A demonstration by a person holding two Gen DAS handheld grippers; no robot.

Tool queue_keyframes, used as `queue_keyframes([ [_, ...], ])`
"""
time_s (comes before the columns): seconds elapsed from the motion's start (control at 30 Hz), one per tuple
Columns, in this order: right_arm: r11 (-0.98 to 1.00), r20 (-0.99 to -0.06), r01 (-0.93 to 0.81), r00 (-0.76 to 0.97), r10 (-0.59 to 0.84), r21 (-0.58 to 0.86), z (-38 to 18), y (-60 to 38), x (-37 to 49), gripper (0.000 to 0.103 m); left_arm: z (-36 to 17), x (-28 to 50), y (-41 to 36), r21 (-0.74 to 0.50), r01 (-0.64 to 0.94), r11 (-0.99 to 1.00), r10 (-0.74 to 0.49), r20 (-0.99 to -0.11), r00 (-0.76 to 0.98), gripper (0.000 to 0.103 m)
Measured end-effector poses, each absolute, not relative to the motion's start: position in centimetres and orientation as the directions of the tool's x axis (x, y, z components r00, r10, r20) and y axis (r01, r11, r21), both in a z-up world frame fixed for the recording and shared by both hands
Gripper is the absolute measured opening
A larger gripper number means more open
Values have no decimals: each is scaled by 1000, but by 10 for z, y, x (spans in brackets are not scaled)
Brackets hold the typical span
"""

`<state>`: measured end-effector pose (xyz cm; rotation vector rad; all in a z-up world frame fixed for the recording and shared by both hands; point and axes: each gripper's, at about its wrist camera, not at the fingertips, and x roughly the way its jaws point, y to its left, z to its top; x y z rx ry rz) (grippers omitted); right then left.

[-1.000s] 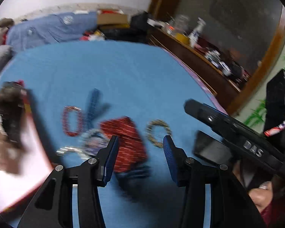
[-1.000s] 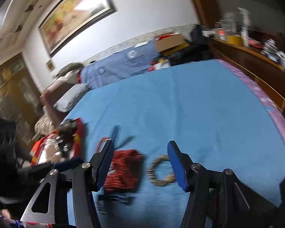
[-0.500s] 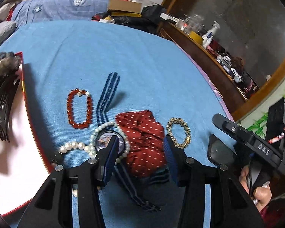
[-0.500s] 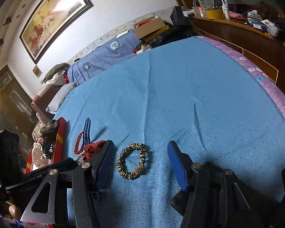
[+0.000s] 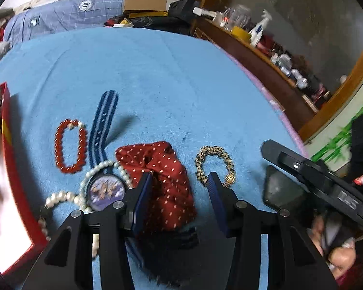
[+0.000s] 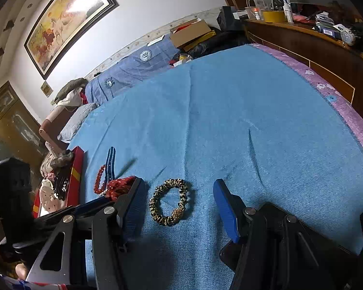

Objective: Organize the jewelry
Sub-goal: 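Open both grippers and move back toward the remaining jewelry, then grasp red polka-dot scrunchie with left while right grasps leopard-print scrunchie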

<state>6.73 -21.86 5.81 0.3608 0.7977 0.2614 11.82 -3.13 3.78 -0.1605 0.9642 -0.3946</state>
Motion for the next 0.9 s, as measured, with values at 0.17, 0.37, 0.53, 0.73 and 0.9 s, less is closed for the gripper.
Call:
queue_keyframes([
  [0.17, 905, -640, -90, 679, 361, 415, 61, -221, 65, 63, 25, 132, -46, -240, 239, 941, -331, -805, 493, 45],
  [0.37, 904, -633, -100, 683, 366, 415, 63, -220, 63, 63, 21, 131, -52, -177, 230, 957, -274, -810, 519, 29],
  [0.53, 905, -637, -88, 682, 360, 417, 62, -221, 65, 63, 19, 133, -41, -190, 211, 959, -275, -805, 526, 7],
  [0.73, 917, -662, -97, 664, 349, 387, 57, -212, 68, 63, 40, 116, -26, -208, 222, 953, -301, -755, 583, 7],
  [0.9, 937, -711, -129, 621, 331, 324, 46, -191, 76, 67, 66, 94, -2, -188, 205, 960, -278, -690, 668, 7],
])
